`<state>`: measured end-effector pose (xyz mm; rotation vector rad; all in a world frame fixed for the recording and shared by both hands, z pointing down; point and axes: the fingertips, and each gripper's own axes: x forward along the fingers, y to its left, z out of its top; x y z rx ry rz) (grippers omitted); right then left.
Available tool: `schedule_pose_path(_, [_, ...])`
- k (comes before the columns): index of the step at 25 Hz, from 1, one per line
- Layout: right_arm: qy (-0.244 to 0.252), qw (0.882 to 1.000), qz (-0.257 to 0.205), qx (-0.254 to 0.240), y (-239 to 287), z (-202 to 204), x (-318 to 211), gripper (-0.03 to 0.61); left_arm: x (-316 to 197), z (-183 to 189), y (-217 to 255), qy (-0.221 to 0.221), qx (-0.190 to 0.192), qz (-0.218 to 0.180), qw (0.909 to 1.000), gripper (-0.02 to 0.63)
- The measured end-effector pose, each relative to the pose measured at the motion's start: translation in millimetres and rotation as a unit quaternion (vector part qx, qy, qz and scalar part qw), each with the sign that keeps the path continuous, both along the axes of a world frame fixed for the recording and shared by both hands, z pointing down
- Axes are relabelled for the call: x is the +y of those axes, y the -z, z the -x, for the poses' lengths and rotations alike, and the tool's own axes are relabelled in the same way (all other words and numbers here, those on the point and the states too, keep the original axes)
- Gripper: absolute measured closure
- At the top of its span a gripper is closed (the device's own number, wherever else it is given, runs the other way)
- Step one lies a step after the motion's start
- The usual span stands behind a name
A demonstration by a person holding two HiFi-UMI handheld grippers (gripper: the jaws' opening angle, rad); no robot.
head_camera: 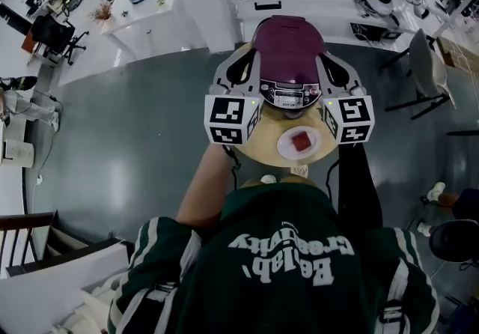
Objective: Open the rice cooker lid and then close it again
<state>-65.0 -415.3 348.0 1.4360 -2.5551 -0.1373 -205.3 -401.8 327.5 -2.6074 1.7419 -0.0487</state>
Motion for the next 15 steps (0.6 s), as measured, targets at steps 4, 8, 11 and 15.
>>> schedule_pose_path(4, [-0.004, 1.0, 0.003, -0.014, -2, -1, 6, 0.575, 4, 2, -3, -0.002, 0.001, 0.004, 1.0, 0.614])
schedule_pose_path(8, [-0.008, 1.0, 0.003, -0.016, -2, -1, 12, 0.575, 11, 3, -2, -0.007, 0.0, 0.004, 1.0, 0.614])
schedule_pose_path(11, [-0.008, 1.0, 0.001, -0.016, -3, -3, 15, 0.575, 14, 1, -4, -0.01, 0.0, 0.004, 0.9999, 0.614])
schedule_pose_path(15, [-0.009, 1.0, 0.001, -0.019, -4, -6, 14, 0.575, 16, -1, -5, -0.011, -0.003, 0.004, 0.9999, 0.614])
